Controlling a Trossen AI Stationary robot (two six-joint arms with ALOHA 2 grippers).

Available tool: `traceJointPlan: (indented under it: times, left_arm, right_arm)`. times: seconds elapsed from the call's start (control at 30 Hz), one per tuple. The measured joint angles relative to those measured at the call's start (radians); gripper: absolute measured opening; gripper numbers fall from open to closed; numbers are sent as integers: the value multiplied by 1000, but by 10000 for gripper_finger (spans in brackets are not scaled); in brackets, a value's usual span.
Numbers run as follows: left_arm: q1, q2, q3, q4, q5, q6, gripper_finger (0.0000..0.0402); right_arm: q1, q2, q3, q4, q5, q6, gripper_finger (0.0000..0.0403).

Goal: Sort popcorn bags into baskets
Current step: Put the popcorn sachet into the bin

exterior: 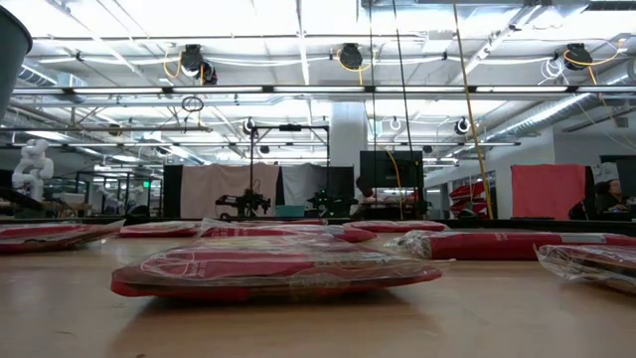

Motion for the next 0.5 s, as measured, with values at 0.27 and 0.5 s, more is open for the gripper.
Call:
traceJointPlan:
  times: [0.27, 0.5]
  left_arm:
    - [48, -170, 0, 2, -182, 36, 171]
    - [140, -253, 0, 2, -273, 152, 113]
  right_arm:
    - [-5, 0, 0, 0, 0, 1, 144]
    - [-7, 0, 0, -57, 2, 100, 144]
